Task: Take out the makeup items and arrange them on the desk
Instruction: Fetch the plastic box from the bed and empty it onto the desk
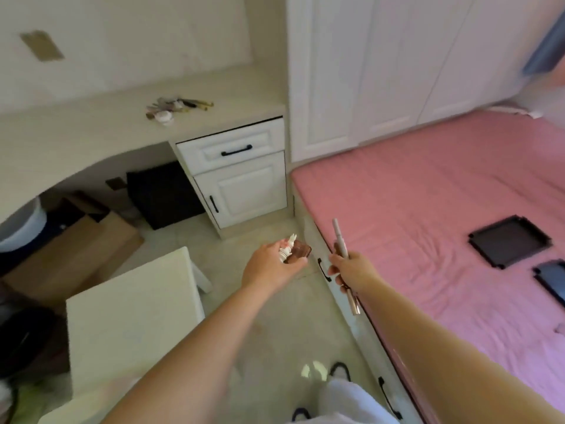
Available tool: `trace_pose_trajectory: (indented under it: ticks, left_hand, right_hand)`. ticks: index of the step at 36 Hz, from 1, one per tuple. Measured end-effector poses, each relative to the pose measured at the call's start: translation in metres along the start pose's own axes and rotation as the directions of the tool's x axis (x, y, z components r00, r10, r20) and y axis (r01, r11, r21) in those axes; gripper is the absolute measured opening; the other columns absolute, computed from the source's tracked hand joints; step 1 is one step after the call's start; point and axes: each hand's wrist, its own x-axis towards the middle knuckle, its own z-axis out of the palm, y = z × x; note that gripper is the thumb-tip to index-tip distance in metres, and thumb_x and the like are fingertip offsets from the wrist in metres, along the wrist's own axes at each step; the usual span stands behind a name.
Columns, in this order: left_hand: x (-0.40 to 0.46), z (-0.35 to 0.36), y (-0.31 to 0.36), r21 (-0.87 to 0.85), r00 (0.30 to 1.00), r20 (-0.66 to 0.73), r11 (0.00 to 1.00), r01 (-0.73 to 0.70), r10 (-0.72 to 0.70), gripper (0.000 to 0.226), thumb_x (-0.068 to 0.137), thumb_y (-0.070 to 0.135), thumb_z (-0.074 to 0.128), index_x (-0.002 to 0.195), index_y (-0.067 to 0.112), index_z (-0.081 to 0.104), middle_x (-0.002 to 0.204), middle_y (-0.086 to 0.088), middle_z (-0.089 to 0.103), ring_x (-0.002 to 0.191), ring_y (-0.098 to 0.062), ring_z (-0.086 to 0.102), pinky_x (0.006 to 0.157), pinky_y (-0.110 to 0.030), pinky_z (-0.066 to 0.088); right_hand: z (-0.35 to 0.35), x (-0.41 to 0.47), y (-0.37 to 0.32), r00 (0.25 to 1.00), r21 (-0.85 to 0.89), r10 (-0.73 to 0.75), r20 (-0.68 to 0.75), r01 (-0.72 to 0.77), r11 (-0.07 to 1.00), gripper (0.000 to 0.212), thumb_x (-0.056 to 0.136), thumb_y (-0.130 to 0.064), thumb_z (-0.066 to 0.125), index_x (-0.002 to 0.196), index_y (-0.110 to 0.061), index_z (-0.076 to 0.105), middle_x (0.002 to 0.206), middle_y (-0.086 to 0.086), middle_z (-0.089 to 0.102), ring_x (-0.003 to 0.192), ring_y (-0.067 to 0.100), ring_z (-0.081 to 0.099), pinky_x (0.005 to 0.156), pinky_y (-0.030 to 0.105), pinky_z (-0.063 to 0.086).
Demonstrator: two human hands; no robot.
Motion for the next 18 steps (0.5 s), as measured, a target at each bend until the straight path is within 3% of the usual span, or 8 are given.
trace_pose_trajectory:
  ticks: [7,18]
  left_hand:
    - [0.059,-0.049,-0.032,-0.043,0.989,-0.106,0.995,0.095,-0.099,0.066,0.075,0.053,0.064,0.133,0.025,0.049,0.125,-0.002,0.056,0.114,-0.021,0.054,0.094,-0.034,0.046]
    - [0.205,-0.113,-0.054,-0.113,0.945,-0.211,0.967,0.231,-0.250,0.064,0.077,0.054,0.062,0.133,0.028,0.047,0.117,-0.001,0.055,0.104,-0.020,0.055,0.083,-0.030,0.045]
  right_hand:
    - [0.059,0.064,-0.068,0.991,-0.179,-0.099,0.092,0.114,0.977,0.020,0.092,-0.015,0.051,0.073,-0.018,0.049,0.063,-0.001,0.056,0.041,0.011,0.042,0.032,0.015,0.033]
    - [0.121,0.203,-0.188,0.954,-0.345,-0.136,0.267,0.226,0.911,0.005,0.091,-0.018,0.051,0.088,-0.017,0.054,0.069,0.001,0.061,0.049,0.014,0.048,0.043,0.024,0.040]
